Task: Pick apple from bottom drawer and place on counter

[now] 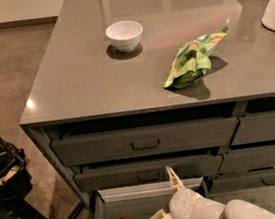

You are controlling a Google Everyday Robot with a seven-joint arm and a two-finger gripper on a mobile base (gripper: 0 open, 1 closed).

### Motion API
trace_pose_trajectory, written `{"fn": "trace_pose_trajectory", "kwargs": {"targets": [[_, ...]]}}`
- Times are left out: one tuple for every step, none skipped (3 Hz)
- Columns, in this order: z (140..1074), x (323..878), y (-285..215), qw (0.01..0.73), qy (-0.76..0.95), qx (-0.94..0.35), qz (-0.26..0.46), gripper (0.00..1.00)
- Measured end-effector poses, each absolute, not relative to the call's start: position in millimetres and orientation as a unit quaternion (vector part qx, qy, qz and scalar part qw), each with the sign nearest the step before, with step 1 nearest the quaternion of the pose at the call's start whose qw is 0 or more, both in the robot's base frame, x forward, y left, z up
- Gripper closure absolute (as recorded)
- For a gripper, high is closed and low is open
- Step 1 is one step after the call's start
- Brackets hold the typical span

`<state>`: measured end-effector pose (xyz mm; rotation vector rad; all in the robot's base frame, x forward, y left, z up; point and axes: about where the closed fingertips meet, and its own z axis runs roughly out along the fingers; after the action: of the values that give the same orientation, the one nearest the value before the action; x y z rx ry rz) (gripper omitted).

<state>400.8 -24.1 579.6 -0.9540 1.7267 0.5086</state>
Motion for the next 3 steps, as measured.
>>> {"fn": "trace_pose_trajectory", "kwargs": {"targets": [[567.6,403.1,-12.8,0.517,0.736,-0.382,0.214,0.00],[544.7,396.5,18.9,0.528,0.730,-0.384,0.201,0.00],[493.4,405.8,32.3,0.535,0.733,-0.382,0.173,0.00]]}}
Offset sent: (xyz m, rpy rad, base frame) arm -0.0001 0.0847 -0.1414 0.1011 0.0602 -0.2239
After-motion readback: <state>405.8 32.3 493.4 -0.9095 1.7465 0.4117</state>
